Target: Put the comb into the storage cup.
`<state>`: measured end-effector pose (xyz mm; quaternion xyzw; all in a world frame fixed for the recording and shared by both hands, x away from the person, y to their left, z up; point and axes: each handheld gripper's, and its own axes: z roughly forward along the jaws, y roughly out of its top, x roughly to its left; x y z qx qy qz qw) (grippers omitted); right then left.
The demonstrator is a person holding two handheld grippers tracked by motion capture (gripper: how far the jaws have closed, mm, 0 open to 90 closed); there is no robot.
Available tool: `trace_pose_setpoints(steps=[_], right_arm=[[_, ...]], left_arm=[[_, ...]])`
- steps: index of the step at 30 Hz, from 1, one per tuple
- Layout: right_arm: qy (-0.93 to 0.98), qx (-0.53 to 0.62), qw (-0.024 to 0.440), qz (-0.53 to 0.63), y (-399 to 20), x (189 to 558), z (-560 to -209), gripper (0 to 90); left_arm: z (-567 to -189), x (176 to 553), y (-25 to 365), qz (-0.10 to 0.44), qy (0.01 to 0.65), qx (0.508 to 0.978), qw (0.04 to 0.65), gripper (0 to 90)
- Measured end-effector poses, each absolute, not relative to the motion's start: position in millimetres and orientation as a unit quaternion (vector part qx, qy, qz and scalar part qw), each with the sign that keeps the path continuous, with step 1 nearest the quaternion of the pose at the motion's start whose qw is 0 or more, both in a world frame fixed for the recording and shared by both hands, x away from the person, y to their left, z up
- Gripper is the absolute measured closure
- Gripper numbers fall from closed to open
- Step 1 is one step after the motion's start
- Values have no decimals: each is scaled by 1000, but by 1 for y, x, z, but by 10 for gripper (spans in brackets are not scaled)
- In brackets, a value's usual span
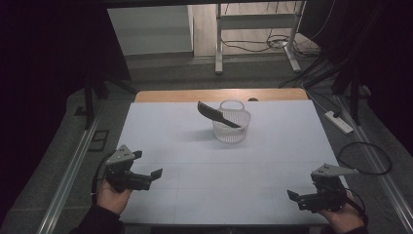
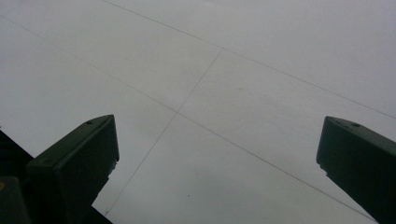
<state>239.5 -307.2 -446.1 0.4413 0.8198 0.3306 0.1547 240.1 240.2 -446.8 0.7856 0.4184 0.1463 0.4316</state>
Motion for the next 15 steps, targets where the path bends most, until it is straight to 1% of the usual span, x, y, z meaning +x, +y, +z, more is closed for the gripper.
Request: trace_pose_setpoints(steps=[15], right_arm=[[819,442,156,331,-307,239,-446,0]], left_arm=[[-450,214,253,155,431,782,423,0]])
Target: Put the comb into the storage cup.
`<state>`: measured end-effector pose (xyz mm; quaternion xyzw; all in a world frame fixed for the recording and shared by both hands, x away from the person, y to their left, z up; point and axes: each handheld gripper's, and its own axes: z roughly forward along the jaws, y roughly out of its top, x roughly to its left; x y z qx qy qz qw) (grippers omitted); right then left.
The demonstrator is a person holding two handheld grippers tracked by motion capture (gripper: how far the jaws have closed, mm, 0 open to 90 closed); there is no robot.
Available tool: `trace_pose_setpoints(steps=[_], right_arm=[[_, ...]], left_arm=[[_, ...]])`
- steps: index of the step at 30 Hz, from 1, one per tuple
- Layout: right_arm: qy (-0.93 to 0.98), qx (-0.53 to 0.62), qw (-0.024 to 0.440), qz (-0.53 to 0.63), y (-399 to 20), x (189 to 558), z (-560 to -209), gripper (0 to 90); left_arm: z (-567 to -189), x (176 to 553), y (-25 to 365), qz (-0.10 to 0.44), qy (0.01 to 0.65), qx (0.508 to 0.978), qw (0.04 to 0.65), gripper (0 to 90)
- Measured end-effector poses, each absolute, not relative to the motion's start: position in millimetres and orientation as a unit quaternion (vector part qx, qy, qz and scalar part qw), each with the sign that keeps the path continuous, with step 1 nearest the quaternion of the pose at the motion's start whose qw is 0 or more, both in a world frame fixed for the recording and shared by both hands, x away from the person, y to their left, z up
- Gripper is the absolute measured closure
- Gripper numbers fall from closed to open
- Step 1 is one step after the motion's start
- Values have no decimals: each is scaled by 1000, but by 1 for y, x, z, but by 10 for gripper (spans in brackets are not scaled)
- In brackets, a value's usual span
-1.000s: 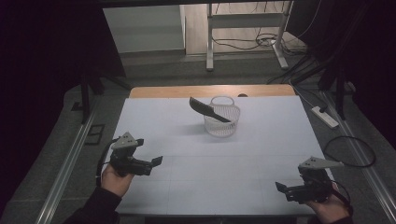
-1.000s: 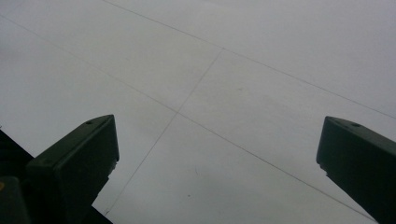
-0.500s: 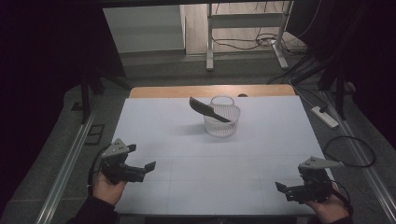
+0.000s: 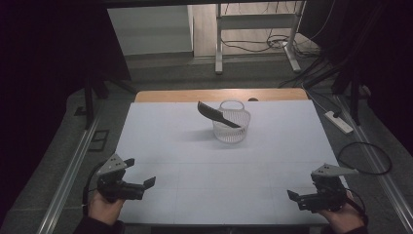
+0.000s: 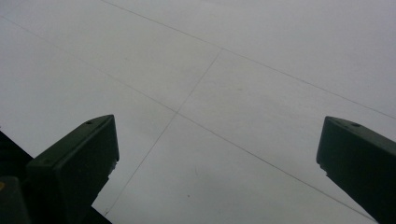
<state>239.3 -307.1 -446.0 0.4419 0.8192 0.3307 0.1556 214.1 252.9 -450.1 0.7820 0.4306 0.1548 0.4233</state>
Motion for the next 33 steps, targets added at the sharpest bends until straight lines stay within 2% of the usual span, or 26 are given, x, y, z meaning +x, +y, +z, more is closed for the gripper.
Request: trace_pose_setpoints(steps=[23,33], right_arm=[[818,443,159,330,-307,239,-446,0],[820,442,159,328,-307,239,-446,0]], left_arm=[[-458,186,268,174,461,774,397,0],[-459,187,268,167,463,776,394,0]])
